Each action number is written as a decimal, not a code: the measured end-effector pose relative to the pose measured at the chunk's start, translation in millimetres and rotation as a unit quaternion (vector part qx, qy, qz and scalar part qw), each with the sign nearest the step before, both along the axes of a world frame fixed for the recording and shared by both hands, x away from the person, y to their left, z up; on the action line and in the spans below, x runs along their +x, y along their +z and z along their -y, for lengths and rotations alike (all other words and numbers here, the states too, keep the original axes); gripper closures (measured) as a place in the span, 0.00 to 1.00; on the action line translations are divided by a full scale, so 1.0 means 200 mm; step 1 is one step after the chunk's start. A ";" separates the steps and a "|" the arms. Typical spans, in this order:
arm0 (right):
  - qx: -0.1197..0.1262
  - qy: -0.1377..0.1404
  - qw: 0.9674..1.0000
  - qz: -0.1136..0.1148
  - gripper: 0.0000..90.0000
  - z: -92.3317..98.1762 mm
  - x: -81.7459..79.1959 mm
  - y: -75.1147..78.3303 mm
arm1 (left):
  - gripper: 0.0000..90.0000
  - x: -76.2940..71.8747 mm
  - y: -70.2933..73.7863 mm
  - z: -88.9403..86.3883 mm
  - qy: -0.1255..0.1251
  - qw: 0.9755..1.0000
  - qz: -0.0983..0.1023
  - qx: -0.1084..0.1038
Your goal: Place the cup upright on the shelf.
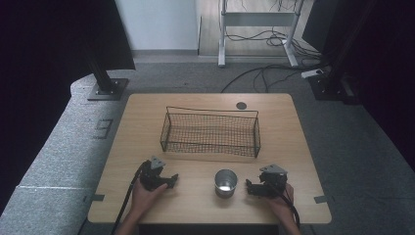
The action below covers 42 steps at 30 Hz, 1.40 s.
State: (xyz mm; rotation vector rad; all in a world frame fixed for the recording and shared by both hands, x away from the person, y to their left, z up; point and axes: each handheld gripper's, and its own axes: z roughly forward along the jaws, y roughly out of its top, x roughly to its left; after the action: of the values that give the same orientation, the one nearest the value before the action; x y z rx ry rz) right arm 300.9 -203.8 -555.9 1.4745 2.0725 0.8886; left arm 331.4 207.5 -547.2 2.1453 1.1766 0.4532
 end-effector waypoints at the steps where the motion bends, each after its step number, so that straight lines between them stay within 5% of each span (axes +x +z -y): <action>1: 0.001 -0.001 1.000 0.003 0.05 0.00 -0.01 0.00 | 0.11 0.00 0.00 0.00 0.000 1.000 0.000 0.000; 11: 0.001 -0.001 1.000 0.031 0.15 0.01 -0.05 0.02 | 0.11 0.00 0.00 0.00 0.000 1.000 0.000 0.000; 17: 0.036 0.015 0.998 0.058 0.16 0.02 -0.10 0.09 | 0.12 0.00 0.00 0.00 0.000 1.000 0.000 0.000; 28: 0.062 0.043 0.994 0.078 0.19 0.00 -0.16 0.16 | 0.12 0.00 0.00 0.00 -0.001 1.000 0.000 0.000; 42: 0.055 0.079 0.990 0.098 0.19 -0.09 -0.22 0.23 | 0.12 0.00 0.00 0.00 -0.001 1.000 0.001 0.000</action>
State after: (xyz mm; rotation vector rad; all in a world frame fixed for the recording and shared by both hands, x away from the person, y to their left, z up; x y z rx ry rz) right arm 256.5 -186.3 -510.4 1.2324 2.0424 1.1772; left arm 331.2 207.2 -547.1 2.1461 1.1725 0.4534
